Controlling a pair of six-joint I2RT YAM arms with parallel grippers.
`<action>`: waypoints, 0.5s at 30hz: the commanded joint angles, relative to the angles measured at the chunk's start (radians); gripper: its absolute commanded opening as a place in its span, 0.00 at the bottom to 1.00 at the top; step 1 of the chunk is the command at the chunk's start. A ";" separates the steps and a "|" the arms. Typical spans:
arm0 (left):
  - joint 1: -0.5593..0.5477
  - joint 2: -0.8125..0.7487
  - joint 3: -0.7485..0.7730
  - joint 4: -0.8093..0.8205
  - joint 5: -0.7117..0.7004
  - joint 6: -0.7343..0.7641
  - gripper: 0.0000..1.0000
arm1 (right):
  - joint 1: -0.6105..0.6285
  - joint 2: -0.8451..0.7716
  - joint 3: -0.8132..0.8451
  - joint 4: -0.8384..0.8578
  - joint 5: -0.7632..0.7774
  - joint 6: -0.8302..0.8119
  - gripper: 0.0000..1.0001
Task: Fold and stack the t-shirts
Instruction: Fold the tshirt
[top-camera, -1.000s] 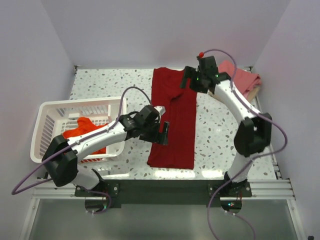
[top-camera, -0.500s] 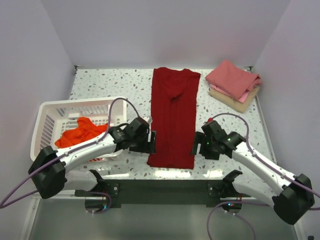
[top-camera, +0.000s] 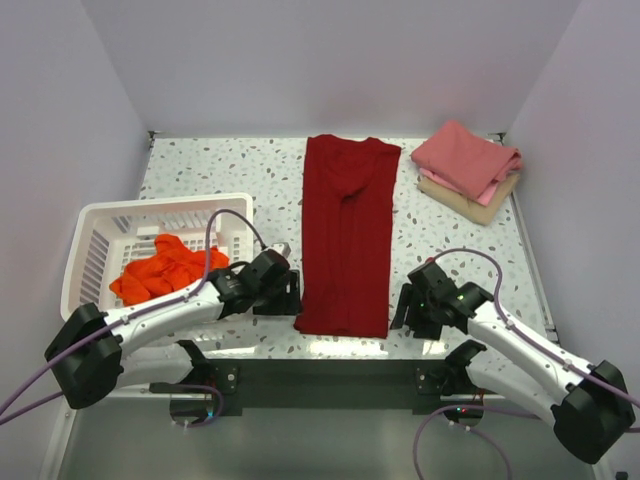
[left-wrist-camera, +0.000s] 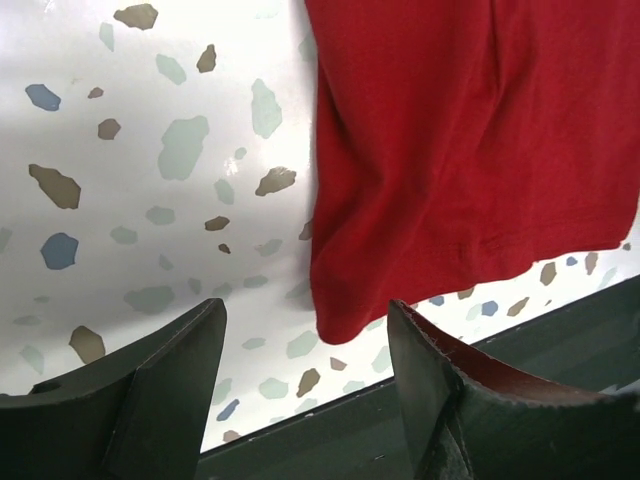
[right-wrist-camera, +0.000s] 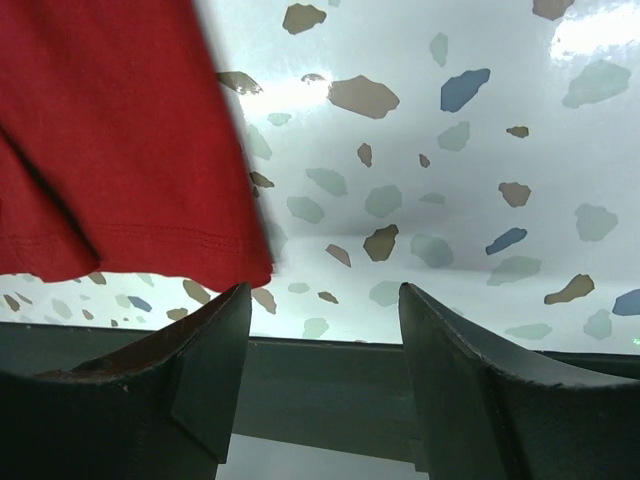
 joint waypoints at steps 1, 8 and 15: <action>-0.007 -0.015 -0.012 0.079 -0.017 -0.043 0.70 | 0.005 -0.004 -0.003 0.053 0.011 0.039 0.64; -0.020 0.017 -0.015 0.093 -0.005 -0.044 0.69 | 0.025 0.065 0.002 0.145 -0.021 0.057 0.63; -0.035 0.008 -0.021 0.084 -0.003 -0.056 0.70 | 0.086 0.136 -0.001 0.203 -0.021 0.089 0.62</action>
